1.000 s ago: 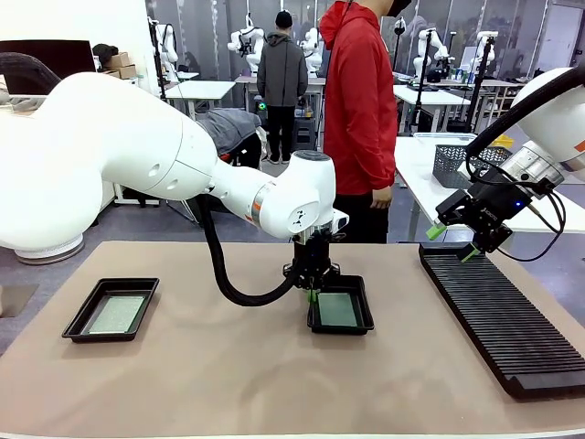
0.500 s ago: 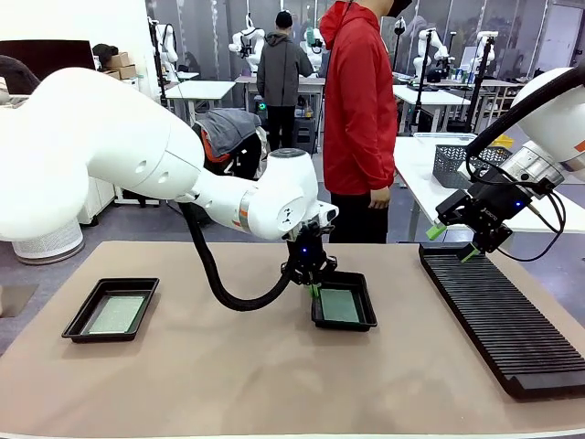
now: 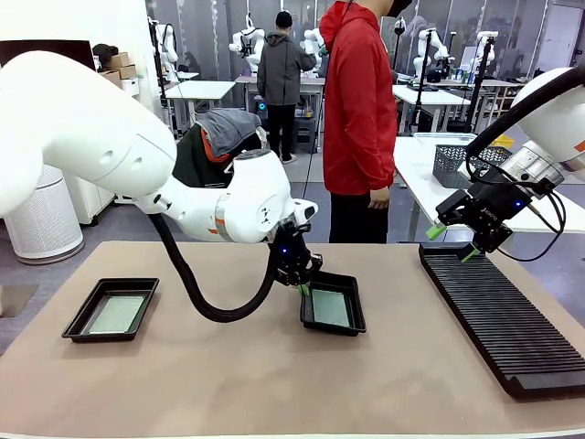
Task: Inspect and transfer BCBs to ESD trays.
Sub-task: Pick up the ESD tray and place it on the left side of the table.
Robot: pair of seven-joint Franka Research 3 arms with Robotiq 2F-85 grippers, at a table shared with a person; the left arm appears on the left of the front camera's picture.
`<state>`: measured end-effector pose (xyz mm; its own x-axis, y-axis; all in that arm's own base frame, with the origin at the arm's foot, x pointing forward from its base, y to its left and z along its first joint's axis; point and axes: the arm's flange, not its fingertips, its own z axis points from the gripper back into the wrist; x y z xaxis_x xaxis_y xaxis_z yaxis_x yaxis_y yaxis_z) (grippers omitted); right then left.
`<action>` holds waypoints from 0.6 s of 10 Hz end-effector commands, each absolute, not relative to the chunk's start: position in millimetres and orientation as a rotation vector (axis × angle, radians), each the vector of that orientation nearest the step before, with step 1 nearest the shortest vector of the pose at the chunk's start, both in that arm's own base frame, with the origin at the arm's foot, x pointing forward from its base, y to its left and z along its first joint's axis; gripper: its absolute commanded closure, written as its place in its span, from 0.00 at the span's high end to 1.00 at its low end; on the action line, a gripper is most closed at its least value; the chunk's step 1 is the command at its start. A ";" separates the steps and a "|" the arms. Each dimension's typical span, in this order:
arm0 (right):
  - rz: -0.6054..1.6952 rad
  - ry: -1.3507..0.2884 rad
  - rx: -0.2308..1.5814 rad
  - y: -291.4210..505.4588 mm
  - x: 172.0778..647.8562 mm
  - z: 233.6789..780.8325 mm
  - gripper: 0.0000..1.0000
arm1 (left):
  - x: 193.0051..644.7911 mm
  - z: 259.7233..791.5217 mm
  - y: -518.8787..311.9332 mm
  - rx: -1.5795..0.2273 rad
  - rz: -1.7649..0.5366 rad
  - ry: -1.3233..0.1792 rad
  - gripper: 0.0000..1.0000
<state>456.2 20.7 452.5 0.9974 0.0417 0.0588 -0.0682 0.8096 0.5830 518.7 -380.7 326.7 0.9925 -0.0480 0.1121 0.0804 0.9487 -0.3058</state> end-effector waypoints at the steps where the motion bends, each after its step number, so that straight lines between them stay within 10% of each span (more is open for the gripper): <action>1: 0.034 -0.048 0.609 21.8 456.0 454.1 1.00 | 507.8 328.7 -351.1 -0.395 -0.082 -0.104 0.03; 6: 0.034 -0.048 0.609 21.8 456.0 454.1 1.00 | 499.2 334.9 -294.4 -0.491 -0.085 -0.117 0.03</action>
